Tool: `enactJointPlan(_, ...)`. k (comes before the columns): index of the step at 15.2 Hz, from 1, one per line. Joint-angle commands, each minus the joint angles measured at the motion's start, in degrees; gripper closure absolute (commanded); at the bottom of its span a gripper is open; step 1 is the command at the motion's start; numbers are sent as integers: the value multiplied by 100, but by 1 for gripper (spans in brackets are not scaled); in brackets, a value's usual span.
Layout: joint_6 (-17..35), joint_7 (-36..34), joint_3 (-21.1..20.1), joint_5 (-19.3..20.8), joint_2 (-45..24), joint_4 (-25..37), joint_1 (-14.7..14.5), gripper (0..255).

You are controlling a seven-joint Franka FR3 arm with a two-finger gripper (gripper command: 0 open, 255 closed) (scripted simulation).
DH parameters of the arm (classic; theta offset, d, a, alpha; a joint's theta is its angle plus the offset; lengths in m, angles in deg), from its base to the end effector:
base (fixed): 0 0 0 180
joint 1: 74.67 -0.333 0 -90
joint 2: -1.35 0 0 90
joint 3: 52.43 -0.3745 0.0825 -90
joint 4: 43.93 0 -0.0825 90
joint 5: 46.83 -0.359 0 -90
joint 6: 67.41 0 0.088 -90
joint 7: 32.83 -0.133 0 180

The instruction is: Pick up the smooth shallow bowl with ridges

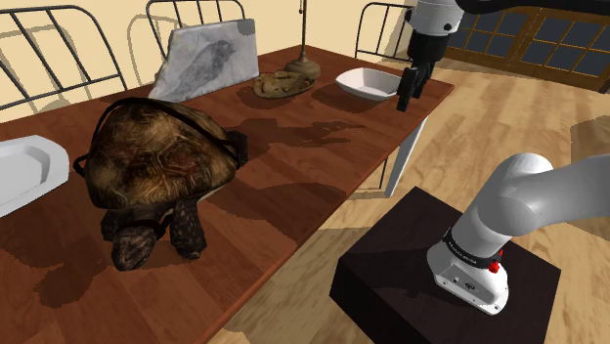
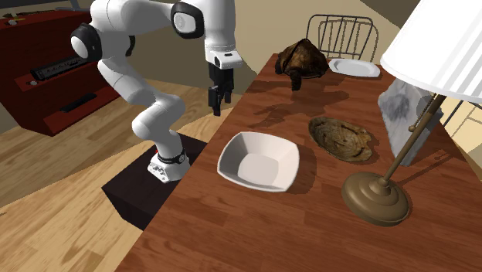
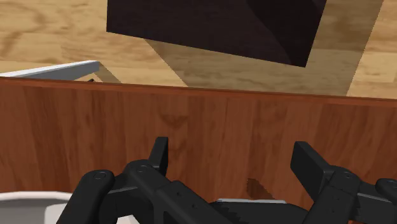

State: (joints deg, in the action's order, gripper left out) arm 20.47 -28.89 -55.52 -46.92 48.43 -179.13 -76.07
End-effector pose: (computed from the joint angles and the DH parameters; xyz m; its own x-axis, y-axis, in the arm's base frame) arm 0.2246 0.0249 0.6089 0.9916 0.1294 -0.0075 0.1296 -0.9909 0.0375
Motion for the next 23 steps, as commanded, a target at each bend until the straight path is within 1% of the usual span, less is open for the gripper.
enactJointPlan(1,0,0,0,0,0,0,0,0)
enactJointPlan(9,920,127,200,98,-1562,958,153,0)
enactJointPlan(15,1335,222,339,98,-2734,1952,231,0)
enactJointPlan(16,1362,232,352,94,-2845,2059,237,0)
enactJointPlan(23,1899,226,354,97,-2806,1482,237,0)
